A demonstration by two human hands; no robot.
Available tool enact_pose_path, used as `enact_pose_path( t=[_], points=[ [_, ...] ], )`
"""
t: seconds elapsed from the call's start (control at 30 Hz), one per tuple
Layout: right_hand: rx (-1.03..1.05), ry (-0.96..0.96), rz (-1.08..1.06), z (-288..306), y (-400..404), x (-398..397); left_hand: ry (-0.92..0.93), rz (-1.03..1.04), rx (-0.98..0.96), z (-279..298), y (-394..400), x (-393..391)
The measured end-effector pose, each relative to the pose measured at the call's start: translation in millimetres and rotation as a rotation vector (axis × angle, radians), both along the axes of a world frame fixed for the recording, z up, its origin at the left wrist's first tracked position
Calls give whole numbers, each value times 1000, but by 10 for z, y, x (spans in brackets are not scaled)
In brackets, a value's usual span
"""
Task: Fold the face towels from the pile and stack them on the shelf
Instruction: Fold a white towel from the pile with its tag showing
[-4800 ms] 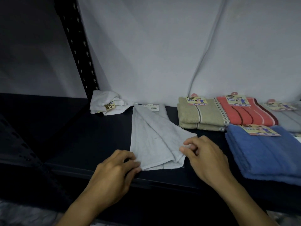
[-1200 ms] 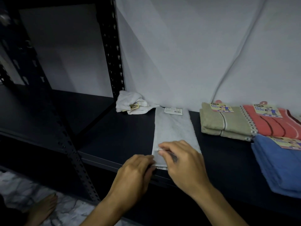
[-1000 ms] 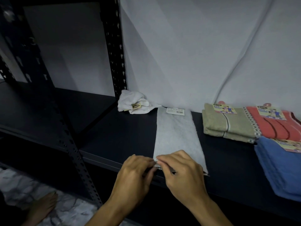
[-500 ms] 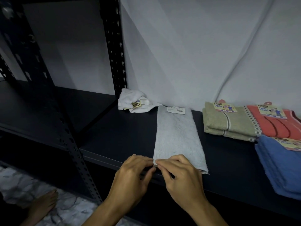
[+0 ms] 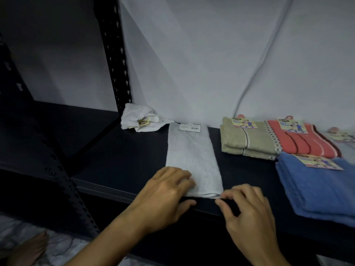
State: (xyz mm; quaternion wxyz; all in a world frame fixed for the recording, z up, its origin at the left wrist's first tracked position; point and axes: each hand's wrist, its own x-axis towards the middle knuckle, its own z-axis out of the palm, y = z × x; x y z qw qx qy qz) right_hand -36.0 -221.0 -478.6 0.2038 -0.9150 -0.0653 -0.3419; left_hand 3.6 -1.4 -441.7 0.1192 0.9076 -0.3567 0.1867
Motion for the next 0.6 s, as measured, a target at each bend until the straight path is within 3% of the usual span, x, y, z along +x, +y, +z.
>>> enact_pose_path(
  t=[0.13, 0.4, 0.6],
  points=[
    [-65, -69, 25, -18, 47, 14, 48, -36, 98, 122, -144, 173],
    [-129, -165, 7, 5, 39, -41, 312, 138, 0, 206, -184, 236],
    [-228, -162, 18, 93, 56, 11, 370, 188, -22, 251, -216, 250]
  ],
)
